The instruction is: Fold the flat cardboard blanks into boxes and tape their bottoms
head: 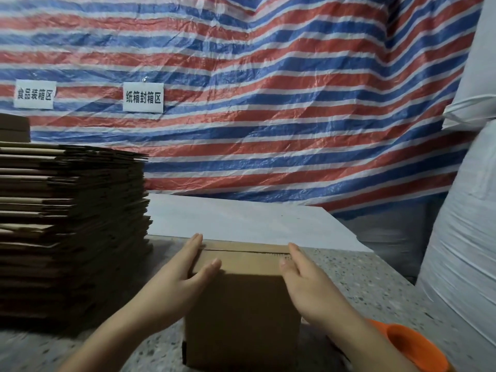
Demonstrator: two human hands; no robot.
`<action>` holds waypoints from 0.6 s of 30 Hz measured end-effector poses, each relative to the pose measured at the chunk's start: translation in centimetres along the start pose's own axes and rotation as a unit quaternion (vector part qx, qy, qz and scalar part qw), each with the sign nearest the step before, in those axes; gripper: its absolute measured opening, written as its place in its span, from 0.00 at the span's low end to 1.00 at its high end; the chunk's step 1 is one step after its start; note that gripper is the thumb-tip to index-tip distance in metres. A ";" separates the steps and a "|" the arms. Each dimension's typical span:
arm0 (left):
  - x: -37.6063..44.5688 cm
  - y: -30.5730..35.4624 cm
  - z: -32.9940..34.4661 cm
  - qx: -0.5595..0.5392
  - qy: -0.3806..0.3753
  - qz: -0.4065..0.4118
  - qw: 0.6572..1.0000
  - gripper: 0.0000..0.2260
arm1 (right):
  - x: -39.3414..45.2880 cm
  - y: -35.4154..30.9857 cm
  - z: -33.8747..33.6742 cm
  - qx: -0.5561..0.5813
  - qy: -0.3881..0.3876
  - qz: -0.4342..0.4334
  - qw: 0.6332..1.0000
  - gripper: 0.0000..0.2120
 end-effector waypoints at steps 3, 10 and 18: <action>-0.3 0.0 0.5 -0.060 0.019 -0.016 0.998 0.45 | -0.1 0.3 0.3 0.090 0.027 0.022 0.995 0.29; -0.5 0.5 0.7 -0.125 0.021 -0.038 0.991 0.47 | -0.2 0.5 0.3 0.162 0.051 0.026 0.985 0.29; -1.1 0.1 1.0 -0.116 0.021 -0.073 0.990 0.52 | -0.4 1.4 0.3 0.172 0.058 0.053 0.982 0.32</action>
Point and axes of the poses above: each hand's wrist, its own x-axis towards the middle knuckle, its own z-axis out of the palm, y = z × x, the point moved 2 cm from there along x, towards the middle knuckle, and after that the axes turned 9 degrees about x, right-handed, at the moved point
